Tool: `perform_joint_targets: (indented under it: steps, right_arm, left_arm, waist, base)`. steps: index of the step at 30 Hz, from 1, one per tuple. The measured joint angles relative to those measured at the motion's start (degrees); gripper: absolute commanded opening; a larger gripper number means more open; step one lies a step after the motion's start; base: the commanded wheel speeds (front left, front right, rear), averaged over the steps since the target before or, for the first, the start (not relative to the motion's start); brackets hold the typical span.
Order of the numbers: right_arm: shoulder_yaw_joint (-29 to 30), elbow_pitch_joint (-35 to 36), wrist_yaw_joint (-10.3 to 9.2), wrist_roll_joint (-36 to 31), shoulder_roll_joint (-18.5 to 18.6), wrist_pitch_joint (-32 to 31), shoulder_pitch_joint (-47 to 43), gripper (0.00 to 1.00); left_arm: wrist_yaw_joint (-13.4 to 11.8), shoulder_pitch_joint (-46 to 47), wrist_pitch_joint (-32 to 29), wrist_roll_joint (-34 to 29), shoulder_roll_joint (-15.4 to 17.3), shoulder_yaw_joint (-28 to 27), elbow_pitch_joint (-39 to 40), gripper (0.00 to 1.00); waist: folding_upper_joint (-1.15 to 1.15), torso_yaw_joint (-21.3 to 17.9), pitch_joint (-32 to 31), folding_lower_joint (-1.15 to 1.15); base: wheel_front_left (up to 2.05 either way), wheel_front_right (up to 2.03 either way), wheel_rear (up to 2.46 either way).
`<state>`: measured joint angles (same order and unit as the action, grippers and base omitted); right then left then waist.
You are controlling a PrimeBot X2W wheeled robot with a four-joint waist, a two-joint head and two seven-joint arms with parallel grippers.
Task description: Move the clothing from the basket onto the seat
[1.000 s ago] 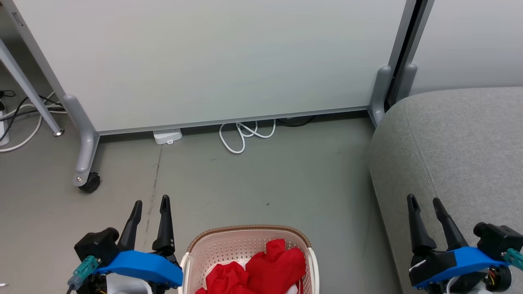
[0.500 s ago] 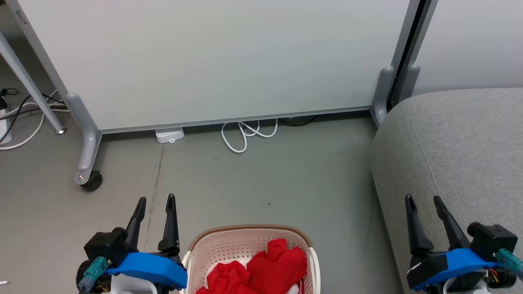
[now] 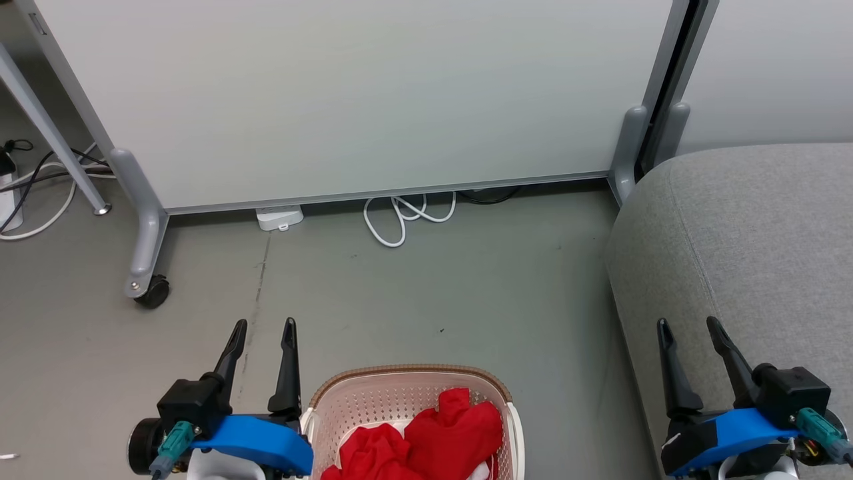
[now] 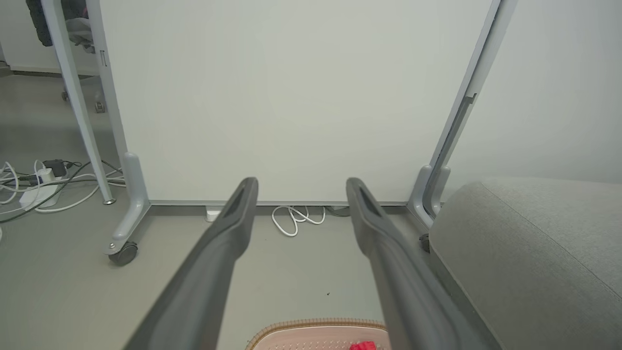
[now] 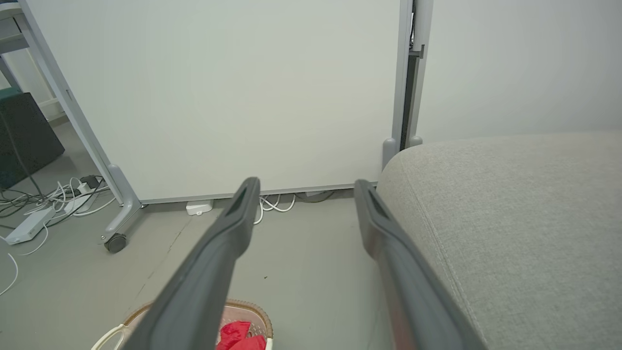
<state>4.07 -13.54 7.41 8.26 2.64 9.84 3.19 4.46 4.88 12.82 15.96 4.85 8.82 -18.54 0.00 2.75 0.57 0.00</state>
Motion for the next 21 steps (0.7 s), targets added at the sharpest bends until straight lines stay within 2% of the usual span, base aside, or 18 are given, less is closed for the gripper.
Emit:
perform_joint_targets:
  steps: [21]
  right_arm:
    - [-0.4,0.0,0.01,-8.8,0.1,2.1,0.1,1.00]
  left_arm:
    - [0.5,0.1,2.2,-8.8,-0.6,0.3,0.1,1.00]
  waist:
    - [0.00,0.5,0.7,0.00]
  base:
    - [0.00,0.00,0.00]
